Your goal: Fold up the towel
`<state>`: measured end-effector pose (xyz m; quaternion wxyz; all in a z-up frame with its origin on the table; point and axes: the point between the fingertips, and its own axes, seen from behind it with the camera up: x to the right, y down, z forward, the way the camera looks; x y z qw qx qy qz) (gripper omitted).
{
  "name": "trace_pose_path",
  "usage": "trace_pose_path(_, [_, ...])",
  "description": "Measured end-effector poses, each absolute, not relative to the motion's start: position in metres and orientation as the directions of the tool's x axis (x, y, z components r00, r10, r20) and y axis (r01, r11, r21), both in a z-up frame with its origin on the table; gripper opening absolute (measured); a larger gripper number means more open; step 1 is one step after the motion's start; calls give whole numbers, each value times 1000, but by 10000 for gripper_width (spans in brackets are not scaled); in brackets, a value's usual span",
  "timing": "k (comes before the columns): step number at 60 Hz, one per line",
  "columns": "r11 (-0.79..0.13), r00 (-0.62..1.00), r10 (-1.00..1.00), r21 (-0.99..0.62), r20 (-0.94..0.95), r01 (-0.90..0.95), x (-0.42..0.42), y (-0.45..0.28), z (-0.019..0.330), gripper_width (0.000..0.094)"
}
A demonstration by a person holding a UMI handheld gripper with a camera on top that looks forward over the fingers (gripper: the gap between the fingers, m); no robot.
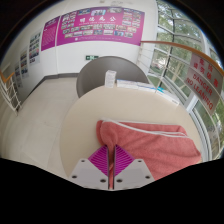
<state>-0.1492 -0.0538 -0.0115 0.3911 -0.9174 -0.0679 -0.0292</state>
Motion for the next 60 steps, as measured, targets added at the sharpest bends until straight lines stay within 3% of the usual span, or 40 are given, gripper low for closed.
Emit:
trace_pose_path(6, [-689,989,129,-724,-69,40,-197,-61,19,42])
trace_pose_path(13, [-658,946,198,-750,-257,-66,-237,-68,93,41])
trace_pose_path(19, [-616,918,223,-777,-326,-126,-219,-62,145,42])
trace_pose_path(25, [-619,924,187,-771,-334,-153,-174,-48,145,42])
trace_pose_path(32, [-672,961,93,-729,-260,-132,-100,-40,93,60])
trace_pose_path(34, [-690,969,67,-712,-237,-127,-79,-40,77,121])
trace_pose_path(37, [-710,983,40,-697,-177,-97,-38,-38,52,329])
trace_pose_path(41, [-701,996,-4,-710,-92,-69,-8,-43,55,649])
trace_pose_path(45, [-682,998,-10,-730,-58,-49,21,-41,68,843])
trace_pose_path(60, [-633,999,15,-773,46,45,19,-97,126,856])
